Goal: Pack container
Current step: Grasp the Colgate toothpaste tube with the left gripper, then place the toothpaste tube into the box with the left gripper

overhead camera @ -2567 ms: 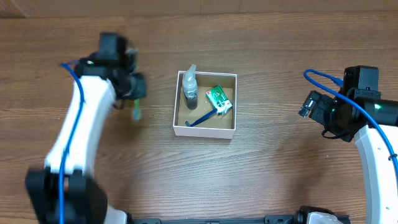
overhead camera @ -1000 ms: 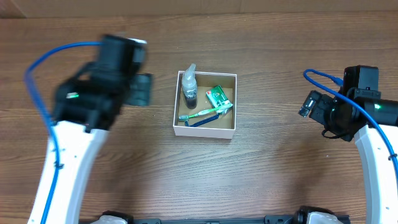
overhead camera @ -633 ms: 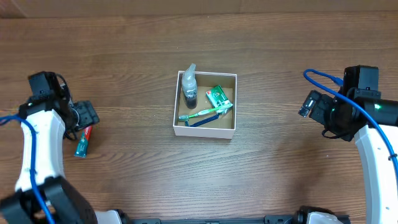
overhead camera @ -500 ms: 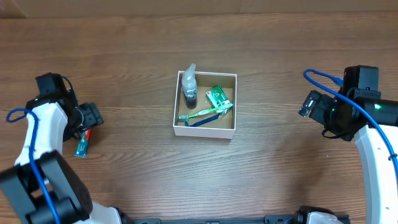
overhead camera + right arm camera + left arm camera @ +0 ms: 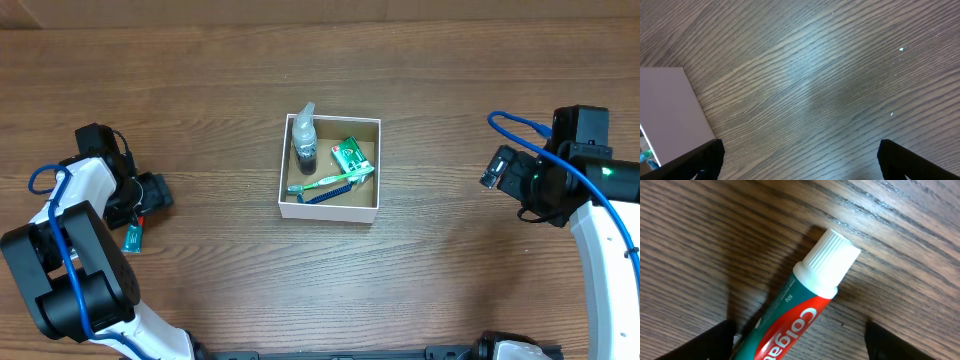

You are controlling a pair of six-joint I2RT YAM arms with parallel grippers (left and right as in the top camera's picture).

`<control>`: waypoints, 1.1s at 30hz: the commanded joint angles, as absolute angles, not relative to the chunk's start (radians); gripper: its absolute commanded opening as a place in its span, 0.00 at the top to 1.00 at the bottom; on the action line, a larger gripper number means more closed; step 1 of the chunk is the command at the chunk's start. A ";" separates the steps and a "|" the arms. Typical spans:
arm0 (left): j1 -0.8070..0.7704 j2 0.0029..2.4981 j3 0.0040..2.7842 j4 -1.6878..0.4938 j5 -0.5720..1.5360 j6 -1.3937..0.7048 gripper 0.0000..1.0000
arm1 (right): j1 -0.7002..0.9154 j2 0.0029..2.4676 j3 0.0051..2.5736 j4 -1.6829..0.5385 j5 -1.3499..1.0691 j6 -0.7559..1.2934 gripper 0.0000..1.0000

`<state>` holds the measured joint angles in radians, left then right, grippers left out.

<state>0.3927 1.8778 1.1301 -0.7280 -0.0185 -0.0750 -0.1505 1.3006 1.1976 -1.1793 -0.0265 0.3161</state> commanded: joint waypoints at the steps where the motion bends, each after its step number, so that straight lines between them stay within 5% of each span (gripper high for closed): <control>1: 0.392 1.896 1.122 -0.738 -0.006 -0.057 0.46 | -0.153 1.293 1.197 -1.177 -0.028 0.313 0.00; 4: 0.392 1.896 1.122 -0.744 0.000 -0.060 0.74 | -0.153 1.292 1.197 -1.177 -0.028 0.313 0.00; 8: 0.392 1.896 1.122 -0.744 0.001 -0.060 0.93 | -0.153 1.293 1.197 -1.177 -0.028 0.313 0.00; 19: 0.303 1.822 1.406 -0.990 0.162 -0.043 0.96 | -0.153 1.293 1.197 -1.177 -0.028 0.313 0.00; 24: -0.048 1.588 1.572 -0.987 0.181 0.038 0.96 | -0.153 1.293 1.197 -1.173 -0.028 0.313 0.00; 26: -0.316 1.547 1.581 -0.915 0.124 0.151 0.96 | -0.153 1.293 1.197 -1.172 -0.028 0.313 0.00; 30: -0.616 1.648 1.579 -0.884 -0.003 0.195 0.96 | -0.153 1.293 1.197 -1.172 -0.028 0.313 0.00; 33: -0.684 1.803 1.579 -0.875 -0.008 0.194 0.96 | -0.153 1.293 1.197 -1.173 -0.028 0.313 0.00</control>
<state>-0.6422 1.6718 1.5810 -0.8822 0.0307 0.1627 -0.1509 1.3006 1.1976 -1.1778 -0.0265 0.3149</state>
